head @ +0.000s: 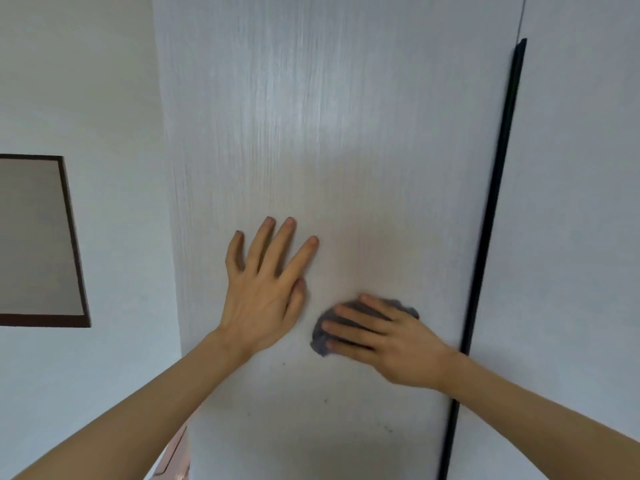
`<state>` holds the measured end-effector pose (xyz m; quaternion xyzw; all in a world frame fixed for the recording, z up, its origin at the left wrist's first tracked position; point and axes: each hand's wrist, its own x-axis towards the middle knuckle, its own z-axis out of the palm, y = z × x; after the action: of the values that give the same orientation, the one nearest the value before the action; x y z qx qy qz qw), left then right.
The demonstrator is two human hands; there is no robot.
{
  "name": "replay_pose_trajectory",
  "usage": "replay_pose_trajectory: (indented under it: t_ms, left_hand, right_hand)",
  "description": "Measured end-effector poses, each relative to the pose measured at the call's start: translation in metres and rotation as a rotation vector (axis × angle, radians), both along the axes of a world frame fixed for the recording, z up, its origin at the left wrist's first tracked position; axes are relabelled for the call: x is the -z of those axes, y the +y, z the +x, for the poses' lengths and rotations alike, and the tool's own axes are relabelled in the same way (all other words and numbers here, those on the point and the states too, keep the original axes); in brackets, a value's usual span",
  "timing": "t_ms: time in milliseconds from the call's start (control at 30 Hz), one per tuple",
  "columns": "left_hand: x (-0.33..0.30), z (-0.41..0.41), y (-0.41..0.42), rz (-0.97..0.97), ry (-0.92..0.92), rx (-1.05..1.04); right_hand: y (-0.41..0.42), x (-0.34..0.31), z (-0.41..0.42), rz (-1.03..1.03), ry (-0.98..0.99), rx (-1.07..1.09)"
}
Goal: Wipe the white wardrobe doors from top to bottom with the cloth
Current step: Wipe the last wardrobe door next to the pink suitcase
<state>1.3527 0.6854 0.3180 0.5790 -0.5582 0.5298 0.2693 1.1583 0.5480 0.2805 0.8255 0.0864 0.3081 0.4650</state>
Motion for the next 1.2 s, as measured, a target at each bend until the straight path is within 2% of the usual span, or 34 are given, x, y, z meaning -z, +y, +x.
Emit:
replay_pose_trajectory:
  t_ms: [33,100,267,333,400,467,533,600,700,767,900,1000,1067,1167,1200]
  left_hand:
    - [-0.003,-0.003,-0.004,-0.008,-0.003,-0.004]
    - [-0.007,-0.014,-0.012,-0.024,-0.005,-0.014]
    - [-0.006,-0.055,-0.036,-0.022,-0.047,0.028]
    - [-0.003,-0.067,-0.04,-0.033,-0.033,0.036]
    - [0.0,-0.073,-0.043,-0.032,0.001,0.041]
    - [0.004,-0.073,-0.045,-0.025,0.018,0.027]
    - [0.011,-0.07,-0.045,-0.006,0.037,0.008]
    - [0.019,-0.068,-0.042,0.013,0.046,0.004]
    - [0.034,-0.071,-0.037,0.057,0.04,0.009]
    - [0.041,-0.073,-0.034,0.077,0.038,0.004]
    - [0.055,-0.07,-0.024,0.081,0.086,-0.009]
    - [0.08,-0.072,-0.017,0.108,0.14,-0.021]
    - [0.1,-0.07,-0.012,0.146,0.17,-0.039]
    - [0.125,-0.065,-0.005,0.221,0.222,-0.084]
    - [0.13,-0.063,-0.002,0.235,0.24,-0.098]
  right_hand:
    - [-0.006,-0.002,-0.013,-0.053,0.082,0.011]
    - [-0.017,-0.032,-0.032,-0.132,0.054,0.037]
    - [-0.033,-0.154,-0.058,-0.129,-0.528,0.243]
    - [-0.031,-0.168,-0.054,-0.092,-0.668,0.26]
    - [-0.033,-0.147,-0.048,-0.027,-0.726,0.202]
    - [-0.035,-0.094,-0.048,0.068,-0.661,0.144]
    - [-0.032,-0.023,-0.056,0.125,-0.451,0.142]
    - [-0.028,0.039,-0.068,0.093,-0.191,0.186]
    - [-0.031,0.065,-0.081,0.045,0.017,0.194]
    - [-0.037,0.04,-0.082,0.03,-0.025,0.114]
    - [-0.035,-0.022,-0.069,0.193,-0.48,0.027]
    - [-0.028,0.003,-0.057,0.303,-0.587,0.063]
    - [-0.025,0.06,-0.057,0.267,-0.445,0.096]
    - [-0.025,0.146,-0.069,0.143,-0.021,0.105]
    - [-0.026,0.16,-0.07,0.134,0.05,0.1]
